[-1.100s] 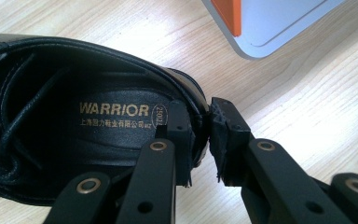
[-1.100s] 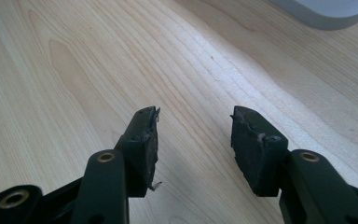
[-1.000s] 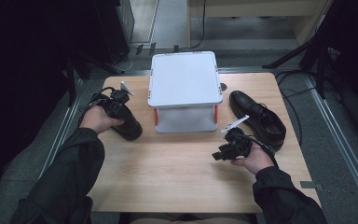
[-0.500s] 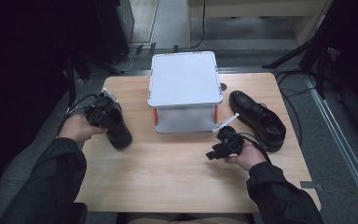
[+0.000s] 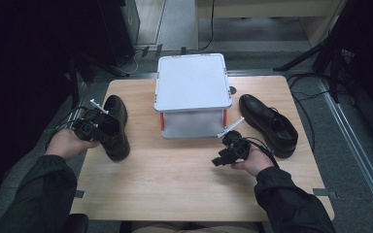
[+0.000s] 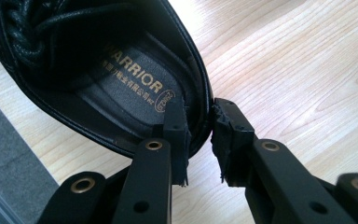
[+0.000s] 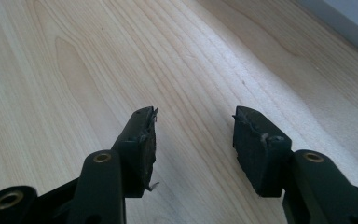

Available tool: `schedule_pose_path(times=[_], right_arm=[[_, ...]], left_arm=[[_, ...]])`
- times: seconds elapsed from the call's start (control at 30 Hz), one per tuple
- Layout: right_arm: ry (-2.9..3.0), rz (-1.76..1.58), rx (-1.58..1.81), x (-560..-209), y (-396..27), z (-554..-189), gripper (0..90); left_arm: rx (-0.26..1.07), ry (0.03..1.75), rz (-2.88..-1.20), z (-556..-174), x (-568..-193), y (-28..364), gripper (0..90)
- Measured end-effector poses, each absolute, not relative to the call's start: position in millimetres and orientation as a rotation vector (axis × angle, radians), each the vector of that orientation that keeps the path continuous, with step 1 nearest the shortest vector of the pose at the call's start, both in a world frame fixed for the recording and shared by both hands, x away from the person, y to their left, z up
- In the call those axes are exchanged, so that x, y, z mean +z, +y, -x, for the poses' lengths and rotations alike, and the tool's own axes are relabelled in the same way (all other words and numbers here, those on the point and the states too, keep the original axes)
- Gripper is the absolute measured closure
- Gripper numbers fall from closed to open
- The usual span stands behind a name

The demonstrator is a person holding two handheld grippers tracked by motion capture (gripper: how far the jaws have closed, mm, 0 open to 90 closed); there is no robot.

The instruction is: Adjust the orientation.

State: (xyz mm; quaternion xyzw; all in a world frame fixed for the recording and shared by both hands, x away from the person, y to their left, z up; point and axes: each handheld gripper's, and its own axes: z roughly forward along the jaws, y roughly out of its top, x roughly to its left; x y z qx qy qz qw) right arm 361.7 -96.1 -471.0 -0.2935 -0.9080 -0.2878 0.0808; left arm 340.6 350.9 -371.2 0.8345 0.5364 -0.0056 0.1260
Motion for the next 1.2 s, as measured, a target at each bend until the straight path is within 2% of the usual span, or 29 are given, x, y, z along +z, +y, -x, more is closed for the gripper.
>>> schedule_pose_path(times=[0.2,0.27,0.5,0.7,0.8,1.2], right_arm=[[-2.713,0.883,-0.863,-471.1,-99.5,-360.8,49.7],[-2.711,0.888,-0.86,-471.5,-100.5,-360.3,49.6],[-2.706,0.899,-0.86,-471.9,-102.0,-359.9,49.5],[-2.703,0.92,-0.862,-472.4,-107.8,-358.4,49.1],[-2.699,0.925,-0.857,-472.2,-109.4,-357.0,49.0],[-2.698,0.94,-0.855,-473.2,-112.9,-356.2,48.9]], left_arm=[[-0.047,1.586,-2.406,-344.9,-371.7,350.2,74.4],[-0.033,1.614,-2.389,-345.1,-369.8,349.9,69.6],[0.016,1.733,-2.241,-348.8,-353.1,358.6,65.6],[0.037,1.9,-2.083,-353.2,-345.2,376.7,62.9],[0.057,1.943,-2.067,-354.3,-345.5,383.4,60.3],[0.043,2.054,-2.005,-358.2,-365.5,397.9,59.0]])
